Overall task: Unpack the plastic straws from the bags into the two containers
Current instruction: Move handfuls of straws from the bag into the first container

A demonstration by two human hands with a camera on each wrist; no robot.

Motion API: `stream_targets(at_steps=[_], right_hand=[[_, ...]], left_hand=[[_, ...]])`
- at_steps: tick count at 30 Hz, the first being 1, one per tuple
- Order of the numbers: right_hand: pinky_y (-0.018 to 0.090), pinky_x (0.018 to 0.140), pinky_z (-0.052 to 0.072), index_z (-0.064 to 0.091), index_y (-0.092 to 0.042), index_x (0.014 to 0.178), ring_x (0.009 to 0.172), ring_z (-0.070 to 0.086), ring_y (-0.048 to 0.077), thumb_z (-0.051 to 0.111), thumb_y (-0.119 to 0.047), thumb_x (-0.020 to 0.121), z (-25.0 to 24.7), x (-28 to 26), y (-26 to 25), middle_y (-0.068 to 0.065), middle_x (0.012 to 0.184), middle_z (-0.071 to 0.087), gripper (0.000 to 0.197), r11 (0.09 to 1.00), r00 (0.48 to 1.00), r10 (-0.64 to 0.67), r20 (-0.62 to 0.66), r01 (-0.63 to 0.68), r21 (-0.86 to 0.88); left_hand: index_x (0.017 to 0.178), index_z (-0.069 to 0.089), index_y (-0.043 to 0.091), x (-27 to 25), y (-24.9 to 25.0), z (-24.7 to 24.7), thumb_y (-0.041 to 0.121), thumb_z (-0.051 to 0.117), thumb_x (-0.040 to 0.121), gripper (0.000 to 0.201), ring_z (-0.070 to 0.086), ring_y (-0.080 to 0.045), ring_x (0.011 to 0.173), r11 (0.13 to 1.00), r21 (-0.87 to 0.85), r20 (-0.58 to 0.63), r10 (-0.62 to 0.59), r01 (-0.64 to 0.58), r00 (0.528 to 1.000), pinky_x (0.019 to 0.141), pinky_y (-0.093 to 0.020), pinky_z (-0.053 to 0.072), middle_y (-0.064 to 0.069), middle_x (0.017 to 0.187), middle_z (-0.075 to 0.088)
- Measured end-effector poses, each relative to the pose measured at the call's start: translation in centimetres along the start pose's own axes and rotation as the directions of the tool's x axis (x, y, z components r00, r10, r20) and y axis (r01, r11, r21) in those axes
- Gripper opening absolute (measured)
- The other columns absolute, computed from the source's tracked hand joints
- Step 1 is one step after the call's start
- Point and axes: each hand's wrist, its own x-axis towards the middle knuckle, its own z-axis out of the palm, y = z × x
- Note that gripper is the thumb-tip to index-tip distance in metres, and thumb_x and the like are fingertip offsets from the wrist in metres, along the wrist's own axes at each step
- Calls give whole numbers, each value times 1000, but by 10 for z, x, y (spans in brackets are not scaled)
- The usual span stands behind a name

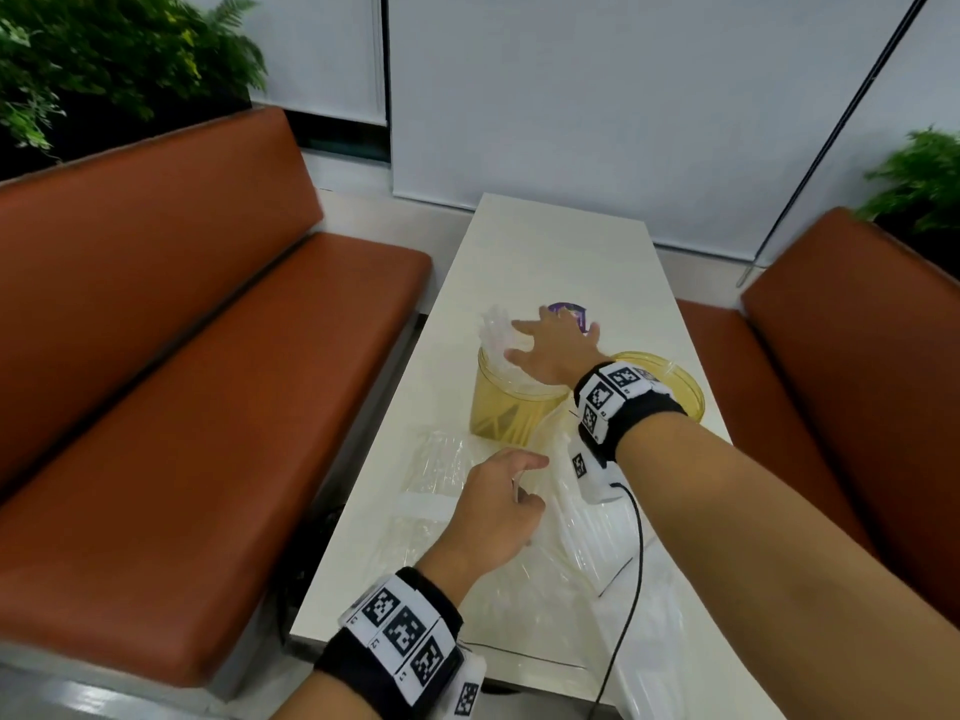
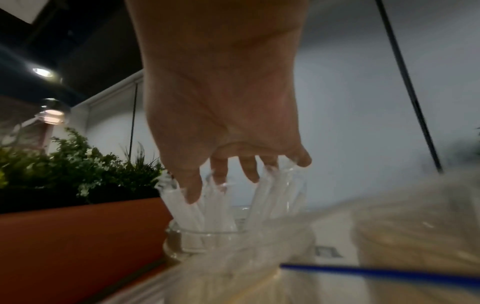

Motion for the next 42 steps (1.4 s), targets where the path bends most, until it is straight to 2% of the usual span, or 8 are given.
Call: stream_targets(at_steps=[3, 6, 11, 16, 19, 25, 37, 42], right_hand=[[56, 118, 23, 50, -33, 144, 146, 29, 31, 49, -51, 98, -28, -17, 12, 7, 155, 39, 49, 994, 986, -43, -159, 58, 96], [40, 89, 52, 69, -25, 106, 108, 60, 27, 55, -44, 95, -63, -48, 20, 7, 115, 65, 27, 972, 913, 32, -407, 66, 225], [24, 54, 34, 41, -16, 63, 69, 52, 27, 60, -23, 85, -59, -114, 43, 8, 80, 58, 30, 979, 964, 191, -182, -174, 106], [28, 56, 41, 48, -13, 71, 63, 55, 16, 81, -65, 67, -8, -159, 55, -1, 69, 52, 62, 913, 912, 393, 121, -402, 69], [30, 65, 44, 62, -11, 102, 79, 59, 22, 80, -58, 72, 13, -165, 62, -1, 80, 57, 58, 884, 896, 403, 188, -434, 175], [32, 89, 44, 42, -8, 145, 127, 56, 29, 74, -44, 86, 29, -170, 76, 10, 139, 57, 77, 810, 896, 419, 146, -442, 387], [24, 63, 41, 58, -8, 113, 77, 61, 12, 51, -29, 103, 43, -184, 98, 9, 101, 72, 25, 727, 943, 300, -145, -128, 675], [21, 58, 50, 51, -21, 95, 61, 66, 11, 46, -27, 105, 22, -189, 90, 12, 78, 71, 13, 583, 913, 244, -325, 130, 802]], left_hand=[[134, 62, 19, 2, 5, 1, -1, 58, 92, 47, 53, 1, 59, 999, 20, -1, 27, -27, 1000, 72, -22, 58, 18, 93, 53], [133, 64, 20, 4, 14, 3, 0, 58, 92, 46, 56, 9, 73, 995, 55, -22, 87, -85, 996, 78, -11, 47, 17, 97, 54], [127, 66, 22, 6, 32, 12, -2, 54, 93, 44, 55, -1, 79, 985, 71, -75, 164, -159, 984, 71, -10, 44, 16, 96, 60], [130, 67, 19, 3, 46, 29, -6, 53, 89, 50, 55, 1, 91, 966, 111, -106, 244, -232, 964, 92, -18, 48, 13, 108, 62], [130, 67, 17, 1, 53, 39, -8, 53, 89, 50, 52, 14, 84, 965, 86, -95, 257, -249, 962, 79, 0, 39, 20, 95, 56], [132, 65, 19, 0, 54, 51, -3, 55, 91, 48, 50, 10, 66, 972, 75, -107, 230, -223, 967, 67, -1, 40, 20, 81, 47], [132, 63, 26, -4, 51, 58, 0, 56, 85, 54, 51, -2, 54, 995, 31, -129, 93, -90, 987, 76, -26, 52, 2, 129, 53], [143, 52, 30, -7, 51, 52, 18, 61, 69, 76, 64, -33, 111, 999, 28, -87, -21, 24, 996, 85, -47, 60, 13, 134, 48]])
